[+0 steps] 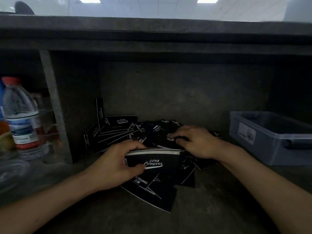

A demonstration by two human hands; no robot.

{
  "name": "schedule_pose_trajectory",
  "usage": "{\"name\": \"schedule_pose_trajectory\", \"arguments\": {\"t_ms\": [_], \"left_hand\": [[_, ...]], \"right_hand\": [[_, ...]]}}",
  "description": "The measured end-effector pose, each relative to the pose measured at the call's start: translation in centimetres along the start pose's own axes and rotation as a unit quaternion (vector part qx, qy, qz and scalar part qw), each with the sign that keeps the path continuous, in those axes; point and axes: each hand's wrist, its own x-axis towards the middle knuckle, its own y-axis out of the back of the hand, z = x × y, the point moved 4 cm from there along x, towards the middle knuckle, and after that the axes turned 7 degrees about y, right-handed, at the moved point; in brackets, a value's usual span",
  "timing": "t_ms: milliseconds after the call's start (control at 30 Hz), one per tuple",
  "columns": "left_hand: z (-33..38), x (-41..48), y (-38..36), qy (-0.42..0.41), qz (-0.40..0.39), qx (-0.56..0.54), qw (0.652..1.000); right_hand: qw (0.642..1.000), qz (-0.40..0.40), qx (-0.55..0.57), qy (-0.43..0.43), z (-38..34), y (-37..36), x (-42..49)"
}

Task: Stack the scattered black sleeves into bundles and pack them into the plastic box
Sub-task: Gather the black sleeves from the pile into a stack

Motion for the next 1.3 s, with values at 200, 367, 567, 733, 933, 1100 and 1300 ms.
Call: {"name": "schedule_pose_trajectory", "arguments": {"t_ms": [200, 367, 567, 733, 933, 1100, 1300], "left_hand": [[0.5, 0.0, -0.2, -0.008, -0.019, -0.005, 1.000], [0.4, 0.0, -0.2, -0.004, -0.022, -0.003, 1.000], [0.2, 0.0, -0.2, 0.004, -0.017, 0.000, 1.000], [0.1, 0.0, -0.2, 0.001, -0.008, 0.004, 1.000], [-0.6, 0.2, 0.0, 0.011, 0.017, 0.016, 1.000], [-0.8, 0.3, 0.1, 0.039, 0.018, -0.019, 0.999], [0.0, 0.0, 0.1, 0.024, 0.014, -0.007, 1.000]], "right_hand": [[0.999, 0.018, -0.042, -0.022, 1.0, 0.7, -1.0], [0.998, 0.032, -0.014, -0.056, 1.7, 0.8, -1.1], [0.984, 0.035, 0.111, -0.138, 2.0, 1.0, -1.5], [0.915, 0.149, 0.302, -0.220, 4.4, 1.8, -1.6], [0.808, 0.116, 0.547, -0.187, 3.8, 3.3, -2.5], [0.875, -0.092, 0.460, -0.118, 1.6, 1.8, -2.9], [0.911, -0.011, 0.389, -0.139, 1.9, 2.7, -2.9]]}}
